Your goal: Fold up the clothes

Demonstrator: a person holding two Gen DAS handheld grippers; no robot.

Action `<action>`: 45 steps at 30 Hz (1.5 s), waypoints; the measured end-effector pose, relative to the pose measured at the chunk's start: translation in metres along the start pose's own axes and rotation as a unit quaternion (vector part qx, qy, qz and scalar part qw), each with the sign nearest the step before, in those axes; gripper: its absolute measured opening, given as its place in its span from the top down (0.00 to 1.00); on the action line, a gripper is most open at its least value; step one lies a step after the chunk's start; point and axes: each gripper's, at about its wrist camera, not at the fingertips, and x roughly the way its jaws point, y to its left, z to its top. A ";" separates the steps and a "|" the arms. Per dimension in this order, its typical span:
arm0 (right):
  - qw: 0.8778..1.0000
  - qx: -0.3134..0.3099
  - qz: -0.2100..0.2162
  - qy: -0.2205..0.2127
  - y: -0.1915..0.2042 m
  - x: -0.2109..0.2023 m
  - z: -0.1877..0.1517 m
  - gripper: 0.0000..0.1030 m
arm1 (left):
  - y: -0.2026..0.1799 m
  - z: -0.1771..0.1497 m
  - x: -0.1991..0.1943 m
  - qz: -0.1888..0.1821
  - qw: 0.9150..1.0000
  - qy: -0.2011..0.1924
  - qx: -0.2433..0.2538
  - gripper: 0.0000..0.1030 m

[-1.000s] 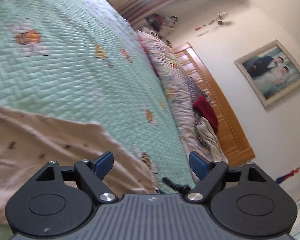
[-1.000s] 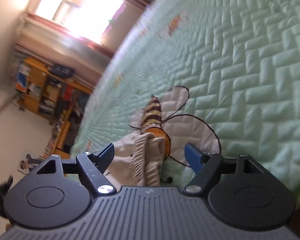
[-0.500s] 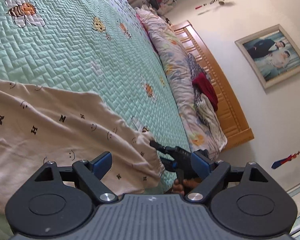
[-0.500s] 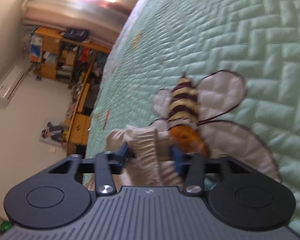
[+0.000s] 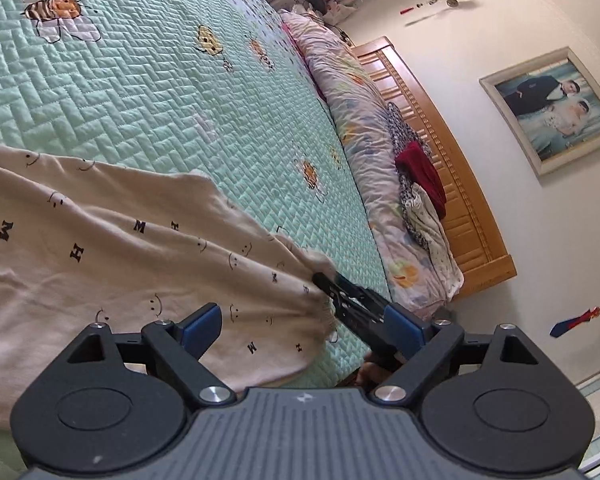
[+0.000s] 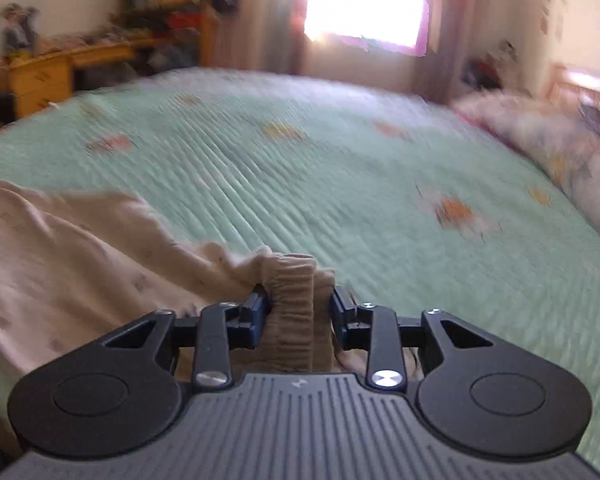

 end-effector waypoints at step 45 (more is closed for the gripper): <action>0.912 0.381 0.144 0.039 -0.083 -0.009 -0.055 0.47 | 0.010 -0.013 0.004 0.015 0.999 0.018 -0.025 0.07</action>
